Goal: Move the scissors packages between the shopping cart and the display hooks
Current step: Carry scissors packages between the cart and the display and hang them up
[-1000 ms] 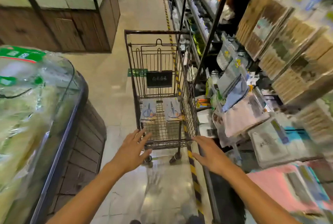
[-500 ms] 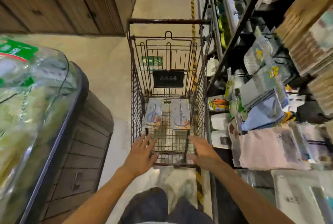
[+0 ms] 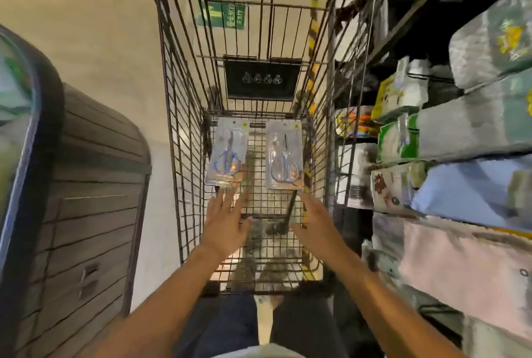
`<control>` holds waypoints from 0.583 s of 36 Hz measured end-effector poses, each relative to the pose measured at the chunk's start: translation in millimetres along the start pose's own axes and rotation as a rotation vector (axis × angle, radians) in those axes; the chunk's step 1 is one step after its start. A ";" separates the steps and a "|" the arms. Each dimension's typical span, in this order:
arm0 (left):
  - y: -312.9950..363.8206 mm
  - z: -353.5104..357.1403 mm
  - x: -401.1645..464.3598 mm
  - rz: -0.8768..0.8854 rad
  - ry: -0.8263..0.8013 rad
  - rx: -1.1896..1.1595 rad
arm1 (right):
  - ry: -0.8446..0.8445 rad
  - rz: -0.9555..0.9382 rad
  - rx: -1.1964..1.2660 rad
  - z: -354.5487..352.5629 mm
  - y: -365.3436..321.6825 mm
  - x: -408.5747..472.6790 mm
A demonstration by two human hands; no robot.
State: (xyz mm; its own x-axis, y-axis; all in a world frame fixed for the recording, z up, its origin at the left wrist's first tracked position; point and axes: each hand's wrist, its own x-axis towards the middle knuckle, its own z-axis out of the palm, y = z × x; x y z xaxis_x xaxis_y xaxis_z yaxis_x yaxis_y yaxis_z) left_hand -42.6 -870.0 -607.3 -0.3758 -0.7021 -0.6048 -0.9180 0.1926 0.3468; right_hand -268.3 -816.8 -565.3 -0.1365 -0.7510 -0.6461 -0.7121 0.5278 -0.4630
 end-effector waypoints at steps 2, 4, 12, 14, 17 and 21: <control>-9.0 0.9 19.6 -0.004 -0.011 -0.024 | 0.014 0.045 0.013 8.3 1.4 25.0; -16.9 2.9 38.5 -0.002 -0.010 -0.037 | 0.048 0.062 0.047 19.3 6.0 49.4; -37.0 27.3 97.3 -0.029 -0.014 -0.051 | 0.197 0.240 0.293 64.2 36.7 147.7; -42.4 35.3 108.3 -0.008 -0.037 -0.039 | 0.262 0.284 0.300 68.7 41.8 169.5; -50.0 45.5 120.0 0.002 -0.031 -0.028 | 0.271 0.319 0.308 73.8 45.1 201.8; -59.9 51.9 132.1 0.000 0.007 -0.039 | 0.315 0.376 0.325 87.1 51.3 244.4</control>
State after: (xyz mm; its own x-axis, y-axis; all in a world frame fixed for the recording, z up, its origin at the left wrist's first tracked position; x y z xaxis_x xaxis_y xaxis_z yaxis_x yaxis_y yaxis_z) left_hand -43.8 -938.7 -745.2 -0.3744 -0.7068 -0.6002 -0.9124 0.1655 0.3743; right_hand -278.2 -938.7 -799.8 -0.5727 -0.5440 -0.6133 -0.3341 0.8381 -0.4314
